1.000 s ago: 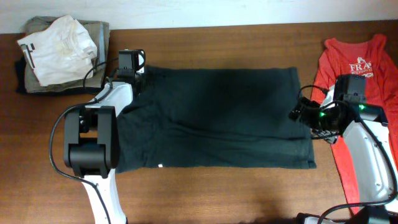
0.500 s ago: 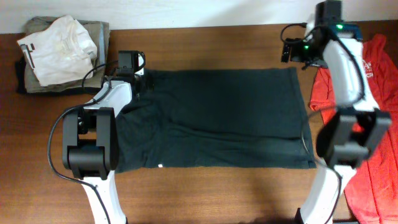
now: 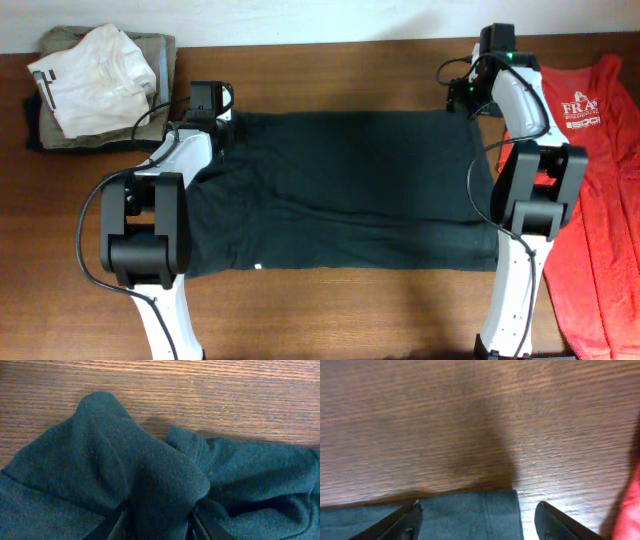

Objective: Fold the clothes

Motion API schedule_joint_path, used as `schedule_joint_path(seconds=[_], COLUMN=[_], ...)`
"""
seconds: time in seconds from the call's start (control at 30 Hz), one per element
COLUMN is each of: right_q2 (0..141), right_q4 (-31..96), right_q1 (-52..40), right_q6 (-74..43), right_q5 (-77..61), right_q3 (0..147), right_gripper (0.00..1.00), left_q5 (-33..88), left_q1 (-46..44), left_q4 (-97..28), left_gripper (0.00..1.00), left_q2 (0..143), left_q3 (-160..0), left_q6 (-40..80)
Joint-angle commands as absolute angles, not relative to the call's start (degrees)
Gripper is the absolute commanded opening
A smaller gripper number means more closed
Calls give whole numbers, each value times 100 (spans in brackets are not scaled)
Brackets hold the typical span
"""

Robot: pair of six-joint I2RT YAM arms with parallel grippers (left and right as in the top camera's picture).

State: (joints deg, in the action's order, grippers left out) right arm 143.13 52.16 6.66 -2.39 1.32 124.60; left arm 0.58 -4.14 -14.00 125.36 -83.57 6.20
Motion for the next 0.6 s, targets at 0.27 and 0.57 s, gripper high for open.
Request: schedule_joint_path(seconds=[0.27, 0.57], right_q2=[14470, 14473], right_q4=[5127, 5111], right_q1=[676, 676], right_q6=[-344, -346], right_q5=[224, 580], right_q3=[12497, 12492], right_gripper=[47, 65], left_q5=[19, 21], left_q1=[-395, -395], left_q4=[-1527, -1511], left_gripper=[36, 37], left_q2=[12575, 12575], left_q3=[-8294, -8294], left_q6=[593, 593])
